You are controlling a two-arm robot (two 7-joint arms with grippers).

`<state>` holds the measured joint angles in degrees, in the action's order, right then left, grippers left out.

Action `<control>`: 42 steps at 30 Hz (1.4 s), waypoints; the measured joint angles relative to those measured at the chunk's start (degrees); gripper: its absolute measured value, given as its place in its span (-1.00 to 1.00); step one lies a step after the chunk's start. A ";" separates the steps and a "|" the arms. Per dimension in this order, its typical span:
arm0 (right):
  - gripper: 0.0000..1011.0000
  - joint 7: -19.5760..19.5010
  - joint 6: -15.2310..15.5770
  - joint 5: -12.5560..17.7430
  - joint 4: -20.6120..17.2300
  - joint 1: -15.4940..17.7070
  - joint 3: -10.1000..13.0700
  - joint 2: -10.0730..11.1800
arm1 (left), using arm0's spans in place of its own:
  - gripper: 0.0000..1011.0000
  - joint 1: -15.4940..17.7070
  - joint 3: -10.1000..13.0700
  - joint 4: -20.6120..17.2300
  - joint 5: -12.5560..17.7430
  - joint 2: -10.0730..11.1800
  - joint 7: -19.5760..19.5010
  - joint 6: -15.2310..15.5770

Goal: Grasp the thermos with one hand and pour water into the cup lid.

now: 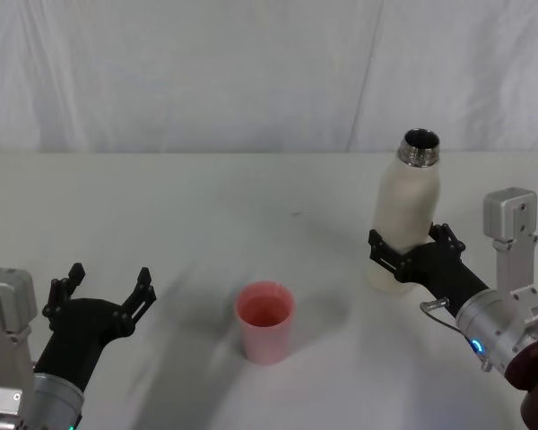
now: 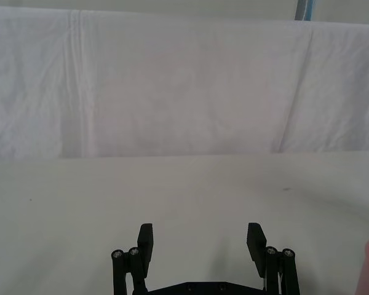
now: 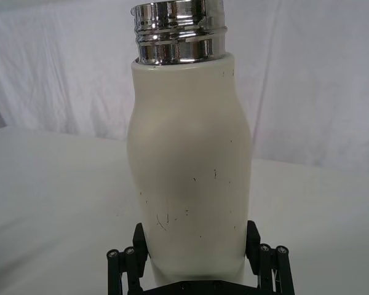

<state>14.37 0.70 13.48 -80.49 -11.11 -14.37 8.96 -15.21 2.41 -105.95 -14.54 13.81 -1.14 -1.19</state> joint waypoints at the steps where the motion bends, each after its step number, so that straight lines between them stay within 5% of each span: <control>1: 0.89 0.07 0.10 0.05 0.00 -0.05 -0.10 0.03 | 0.98 0.00 0.00 0.00 0.00 0.00 0.00 0.00; 42: 0.98 -0.03 0.15 -0.05 -0.16 0.07 0.11 0.01 | 0.98 0.00 0.00 0.00 0.00 0.00 0.00 -0.01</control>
<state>14.33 0.85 13.43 -80.65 -11.04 -14.26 8.97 -15.21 2.41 -105.95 -14.54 13.81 -1.14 -1.19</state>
